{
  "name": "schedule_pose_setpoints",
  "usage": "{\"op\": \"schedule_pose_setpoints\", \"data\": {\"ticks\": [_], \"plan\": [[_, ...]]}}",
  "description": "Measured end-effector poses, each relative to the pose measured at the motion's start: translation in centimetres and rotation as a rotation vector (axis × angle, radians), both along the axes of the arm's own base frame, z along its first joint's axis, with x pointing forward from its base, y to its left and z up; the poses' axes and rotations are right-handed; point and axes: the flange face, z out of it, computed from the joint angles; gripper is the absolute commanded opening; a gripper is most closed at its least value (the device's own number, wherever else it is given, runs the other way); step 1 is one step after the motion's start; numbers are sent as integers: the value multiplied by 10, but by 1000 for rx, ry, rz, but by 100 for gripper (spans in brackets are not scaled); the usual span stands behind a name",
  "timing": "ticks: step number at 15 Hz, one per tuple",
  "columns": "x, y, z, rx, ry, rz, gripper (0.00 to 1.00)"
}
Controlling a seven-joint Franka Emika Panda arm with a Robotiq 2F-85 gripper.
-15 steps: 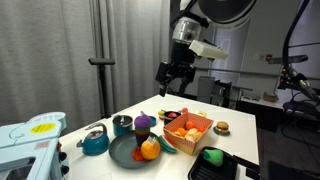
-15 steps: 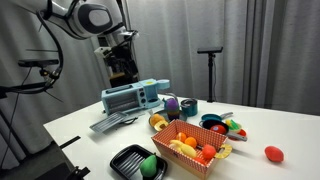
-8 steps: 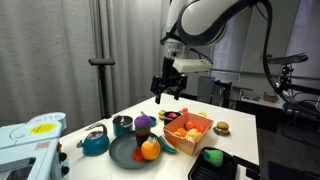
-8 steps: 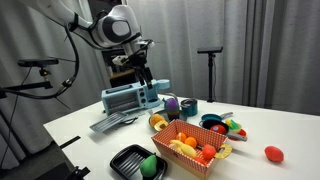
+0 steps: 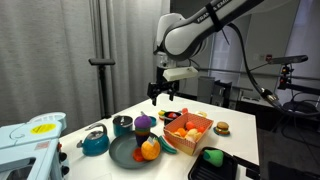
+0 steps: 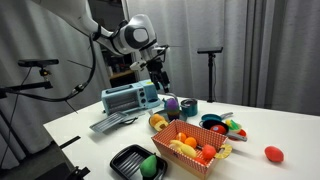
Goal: Remove the purple plush toy from the top of the stacked cups and place it on the black tray
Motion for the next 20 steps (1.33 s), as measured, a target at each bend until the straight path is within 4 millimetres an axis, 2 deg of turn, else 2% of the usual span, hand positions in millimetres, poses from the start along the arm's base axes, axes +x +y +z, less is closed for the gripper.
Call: {"op": "schedule_pose_setpoints", "data": {"ticks": [3, 5, 12, 14, 16, 20], "plan": [[20, -15, -9, -13, -2, -7, 100], [34, -18, -15, -19, -6, -1, 100], [80, 19, -40, 6, -19, 61, 100], [83, 24, -52, 2, 18, 94, 100], [78, 25, -63, -4, 92, 147, 100], [72, 23, -76, -16, 166, 223, 100]]}}
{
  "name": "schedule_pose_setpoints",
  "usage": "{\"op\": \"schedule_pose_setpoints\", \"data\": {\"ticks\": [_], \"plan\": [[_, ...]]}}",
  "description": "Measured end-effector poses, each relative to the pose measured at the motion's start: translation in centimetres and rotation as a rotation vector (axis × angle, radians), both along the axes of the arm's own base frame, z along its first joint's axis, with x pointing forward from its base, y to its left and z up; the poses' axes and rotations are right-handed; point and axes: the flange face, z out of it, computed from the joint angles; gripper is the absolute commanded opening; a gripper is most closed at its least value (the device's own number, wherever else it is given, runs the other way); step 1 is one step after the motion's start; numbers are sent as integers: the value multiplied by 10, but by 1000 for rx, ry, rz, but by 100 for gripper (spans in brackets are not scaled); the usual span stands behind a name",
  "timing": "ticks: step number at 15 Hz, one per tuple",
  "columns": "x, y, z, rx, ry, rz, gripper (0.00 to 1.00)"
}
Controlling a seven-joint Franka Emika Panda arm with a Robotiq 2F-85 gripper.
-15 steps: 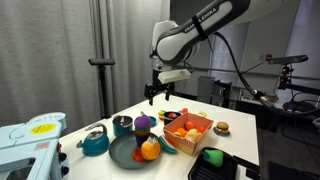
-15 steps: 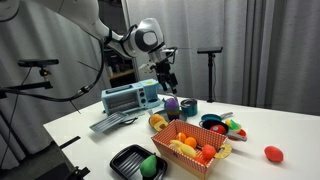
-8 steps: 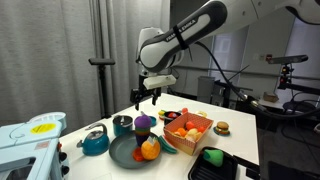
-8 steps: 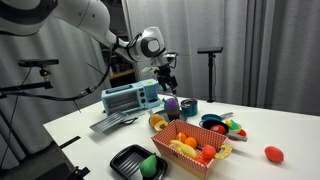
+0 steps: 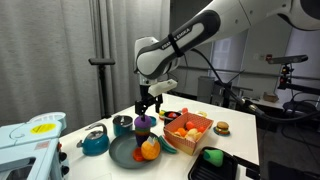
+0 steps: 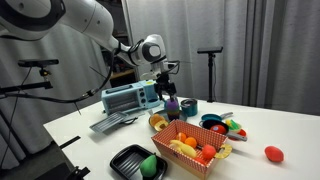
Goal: Remove the purple plush toy from the top of the stacked cups and place it on the black tray
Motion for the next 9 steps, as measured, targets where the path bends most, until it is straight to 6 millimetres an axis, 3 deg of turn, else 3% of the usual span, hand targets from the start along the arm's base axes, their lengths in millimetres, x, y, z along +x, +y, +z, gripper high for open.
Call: {"op": "schedule_pose_setpoints", "data": {"ticks": [9], "plan": [[9, 0, -8, -10, -75, 7, 100]]}}
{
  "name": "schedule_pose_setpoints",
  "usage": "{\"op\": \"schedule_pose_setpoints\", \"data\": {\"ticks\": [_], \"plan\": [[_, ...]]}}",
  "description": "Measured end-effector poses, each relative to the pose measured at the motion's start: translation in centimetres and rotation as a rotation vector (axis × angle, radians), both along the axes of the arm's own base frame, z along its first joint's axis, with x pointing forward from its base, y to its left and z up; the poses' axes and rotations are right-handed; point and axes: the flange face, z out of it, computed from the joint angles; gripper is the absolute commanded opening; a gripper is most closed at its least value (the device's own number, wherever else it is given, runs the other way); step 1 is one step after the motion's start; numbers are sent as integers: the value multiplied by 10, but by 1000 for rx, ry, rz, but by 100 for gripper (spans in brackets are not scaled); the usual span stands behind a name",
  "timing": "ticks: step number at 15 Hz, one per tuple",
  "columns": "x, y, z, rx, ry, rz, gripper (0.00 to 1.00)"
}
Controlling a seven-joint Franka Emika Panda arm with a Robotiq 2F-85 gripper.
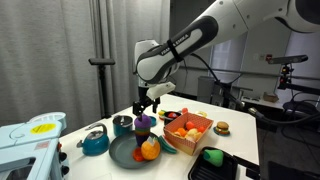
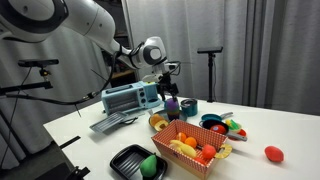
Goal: Remove the purple plush toy from the top of the stacked cups and place it on the black tray
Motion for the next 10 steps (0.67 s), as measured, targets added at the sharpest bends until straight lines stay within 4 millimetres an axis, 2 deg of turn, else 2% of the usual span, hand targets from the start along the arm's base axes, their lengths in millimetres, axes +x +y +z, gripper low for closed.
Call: {"op": "schedule_pose_setpoints", "data": {"ticks": [3, 4, 5, 6, 10], "plan": [[3, 0, -2, -3, -22, -1, 100], [3, -1, -3, -4, -24, -2, 75], [3, -1, -4, -5, -23, -2, 74], [3, -1, -4, -6, -23, -2, 68], [3, -1, -4, -11, -24, -5, 35]]}}
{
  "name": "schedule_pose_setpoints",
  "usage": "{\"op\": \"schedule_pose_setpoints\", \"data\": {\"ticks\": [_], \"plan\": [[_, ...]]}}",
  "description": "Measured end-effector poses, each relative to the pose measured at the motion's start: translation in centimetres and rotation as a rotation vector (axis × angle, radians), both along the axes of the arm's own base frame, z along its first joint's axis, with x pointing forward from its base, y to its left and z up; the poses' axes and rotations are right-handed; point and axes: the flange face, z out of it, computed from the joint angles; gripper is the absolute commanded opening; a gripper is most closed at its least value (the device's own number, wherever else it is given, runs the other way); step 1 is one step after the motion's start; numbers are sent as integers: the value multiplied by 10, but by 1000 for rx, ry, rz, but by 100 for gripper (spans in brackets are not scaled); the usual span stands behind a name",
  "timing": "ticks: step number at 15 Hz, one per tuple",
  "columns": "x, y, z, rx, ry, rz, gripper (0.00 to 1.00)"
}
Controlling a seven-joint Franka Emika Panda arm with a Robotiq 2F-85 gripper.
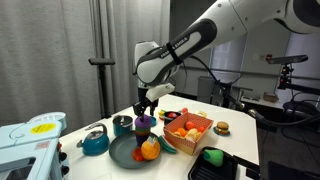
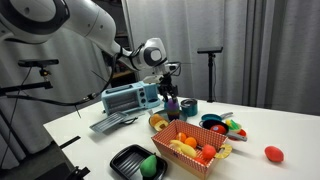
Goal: Remove the purple plush toy from the top of the stacked cups and place it on the black tray
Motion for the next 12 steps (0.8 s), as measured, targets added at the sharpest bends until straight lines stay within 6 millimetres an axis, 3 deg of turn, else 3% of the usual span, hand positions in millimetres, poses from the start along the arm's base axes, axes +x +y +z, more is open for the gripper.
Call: {"op": "schedule_pose_setpoints", "data": {"ticks": [4, 5, 12], "plan": [[0, 1, 0, -10, -3, -12, 5], [0, 1, 0, -11, -4, -17, 2], [1, 3, 1, -8, -19, -42, 1]]}}
